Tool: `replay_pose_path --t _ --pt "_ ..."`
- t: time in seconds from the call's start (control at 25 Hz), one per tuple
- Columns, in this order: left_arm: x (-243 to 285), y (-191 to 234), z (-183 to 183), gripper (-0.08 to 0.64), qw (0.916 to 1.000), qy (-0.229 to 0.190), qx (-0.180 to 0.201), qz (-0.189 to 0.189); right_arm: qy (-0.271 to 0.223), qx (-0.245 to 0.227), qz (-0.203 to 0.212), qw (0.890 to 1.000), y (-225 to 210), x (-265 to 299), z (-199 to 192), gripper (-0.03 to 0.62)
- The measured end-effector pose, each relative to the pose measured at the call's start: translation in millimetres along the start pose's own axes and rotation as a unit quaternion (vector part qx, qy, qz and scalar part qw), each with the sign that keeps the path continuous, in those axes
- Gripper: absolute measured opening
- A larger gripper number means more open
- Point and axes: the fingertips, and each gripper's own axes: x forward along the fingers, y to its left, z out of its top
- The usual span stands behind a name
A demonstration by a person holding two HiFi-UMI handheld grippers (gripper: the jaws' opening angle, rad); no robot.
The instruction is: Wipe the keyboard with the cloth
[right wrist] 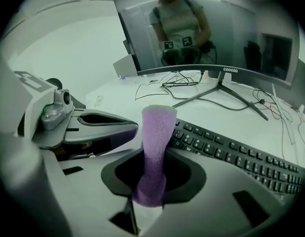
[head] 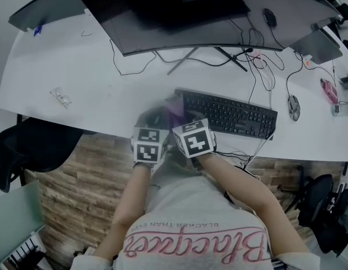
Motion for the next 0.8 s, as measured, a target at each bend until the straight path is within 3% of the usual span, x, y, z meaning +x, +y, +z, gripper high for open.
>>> replay_pose_path --t 0.8 --pt "8 -22 2 0.005 1.0000 -0.001 -0.007 -0.004 0.022 -0.040 -0.001 0.999 -13 -10 -10 0.092"
